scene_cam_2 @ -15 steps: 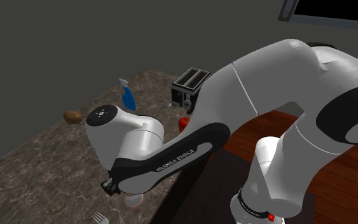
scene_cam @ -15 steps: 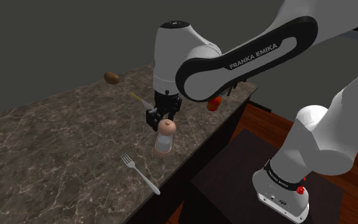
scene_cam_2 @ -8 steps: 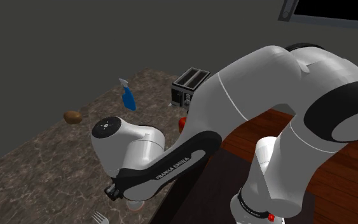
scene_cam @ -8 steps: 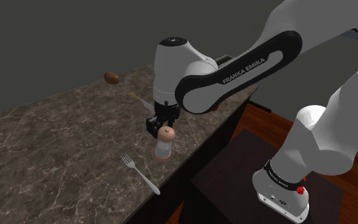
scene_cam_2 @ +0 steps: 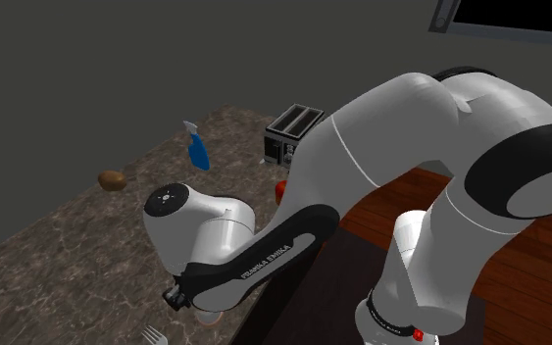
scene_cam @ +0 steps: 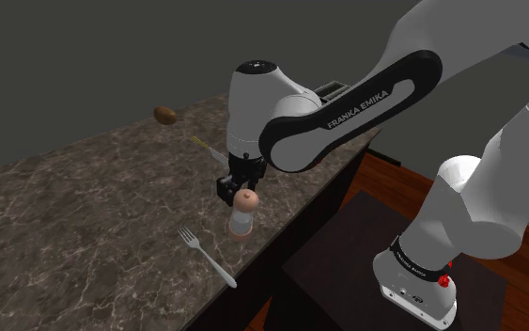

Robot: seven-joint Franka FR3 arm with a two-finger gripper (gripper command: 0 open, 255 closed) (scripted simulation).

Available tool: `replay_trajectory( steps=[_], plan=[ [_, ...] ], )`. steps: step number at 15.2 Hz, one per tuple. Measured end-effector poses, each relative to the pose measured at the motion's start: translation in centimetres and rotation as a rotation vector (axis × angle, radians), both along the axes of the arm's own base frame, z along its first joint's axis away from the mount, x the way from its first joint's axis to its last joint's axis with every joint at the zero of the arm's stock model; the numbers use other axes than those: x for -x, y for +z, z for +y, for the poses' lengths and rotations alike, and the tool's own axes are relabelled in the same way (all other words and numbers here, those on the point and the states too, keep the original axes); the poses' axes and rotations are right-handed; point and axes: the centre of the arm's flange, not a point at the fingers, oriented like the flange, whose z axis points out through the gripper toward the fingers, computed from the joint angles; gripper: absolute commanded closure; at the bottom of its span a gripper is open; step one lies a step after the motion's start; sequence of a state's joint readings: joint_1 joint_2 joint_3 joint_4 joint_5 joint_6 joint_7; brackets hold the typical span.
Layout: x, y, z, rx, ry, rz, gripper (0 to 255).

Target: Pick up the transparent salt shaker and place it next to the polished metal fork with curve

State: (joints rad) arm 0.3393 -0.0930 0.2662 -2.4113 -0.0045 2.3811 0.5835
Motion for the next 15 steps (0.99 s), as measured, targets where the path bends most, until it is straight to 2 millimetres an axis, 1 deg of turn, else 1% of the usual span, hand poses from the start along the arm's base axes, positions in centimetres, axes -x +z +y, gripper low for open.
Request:
replay_trajectory(
  steps=[1, 7, 8, 11, 13, 15],
  plan=[
    [0.0, 0.0, 0.0, 0.0, 0.0, 0.0, 0],
    [0.0, 0.0, 0.0, 0.0, 0.0, 0.0, 0],
    [0.0, 0.5, -0.1, 0.0, 0.0, 0.0, 0],
    [0.1, 3.7, 0.0, -0.001, 0.0, -0.002, 0],
    [0.2, 4.7, 0.0, -0.001, 0.0, -0.001, 0],
    [0.3, 4.9, 0.0, 0.0, 0.0, -0.001, 0]
  ],
)
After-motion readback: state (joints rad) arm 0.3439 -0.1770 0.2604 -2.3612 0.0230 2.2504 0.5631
